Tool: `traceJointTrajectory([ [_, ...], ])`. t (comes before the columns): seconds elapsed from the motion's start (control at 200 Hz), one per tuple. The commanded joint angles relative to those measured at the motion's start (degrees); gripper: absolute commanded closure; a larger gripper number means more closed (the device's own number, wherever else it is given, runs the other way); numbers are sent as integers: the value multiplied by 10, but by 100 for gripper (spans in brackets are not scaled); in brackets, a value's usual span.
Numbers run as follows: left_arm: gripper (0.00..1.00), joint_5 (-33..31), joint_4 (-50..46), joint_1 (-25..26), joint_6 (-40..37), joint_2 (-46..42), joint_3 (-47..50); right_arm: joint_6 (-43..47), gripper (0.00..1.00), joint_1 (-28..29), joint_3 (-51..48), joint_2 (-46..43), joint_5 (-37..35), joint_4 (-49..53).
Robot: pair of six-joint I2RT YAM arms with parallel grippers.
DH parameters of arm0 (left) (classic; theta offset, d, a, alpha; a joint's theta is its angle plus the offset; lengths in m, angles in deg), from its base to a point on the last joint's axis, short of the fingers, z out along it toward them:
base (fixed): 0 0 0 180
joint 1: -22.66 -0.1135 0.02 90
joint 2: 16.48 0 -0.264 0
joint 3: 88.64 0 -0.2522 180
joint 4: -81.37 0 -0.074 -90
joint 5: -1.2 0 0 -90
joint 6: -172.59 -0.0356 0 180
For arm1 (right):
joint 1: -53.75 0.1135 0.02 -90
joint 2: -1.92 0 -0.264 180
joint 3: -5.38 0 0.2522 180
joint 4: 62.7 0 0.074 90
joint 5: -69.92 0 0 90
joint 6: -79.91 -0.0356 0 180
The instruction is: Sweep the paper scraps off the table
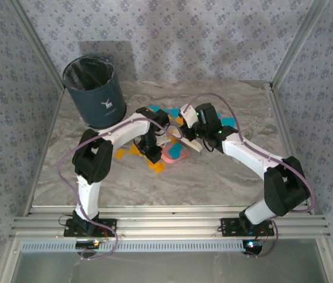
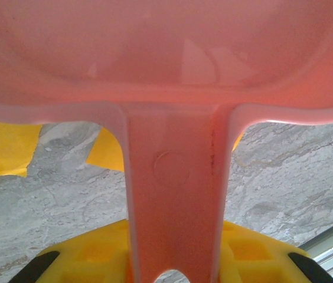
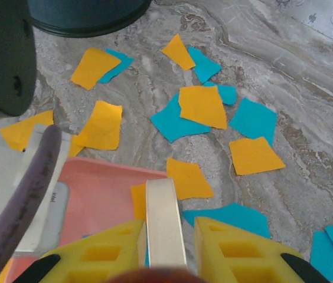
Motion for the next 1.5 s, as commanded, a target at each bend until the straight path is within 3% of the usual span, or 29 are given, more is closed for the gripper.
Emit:
traceJointTrajectory([
  [0.0, 100, 14, -11, 7, -2, 10, 6, -9, 100, 8, -3, -30, 32, 21],
  [0.415, 100, 31, -6, 29, -20, -1, 12, -30, 100, -6, -68, -152, -7, 23],
  [0.685, 100, 34, -2, 35, -24, -8, 15, -98, 100, -80, -129, -209, -147, -37],
  [1.154, 100, 37, -2, 38, -24, -5, 13, -136, 100, -270, -145, -155, -302, -137],
  [1.494, 100, 34, -3, 39, -24, -7, 14, -74, 100, -304, -101, -27, -321, -216],
])
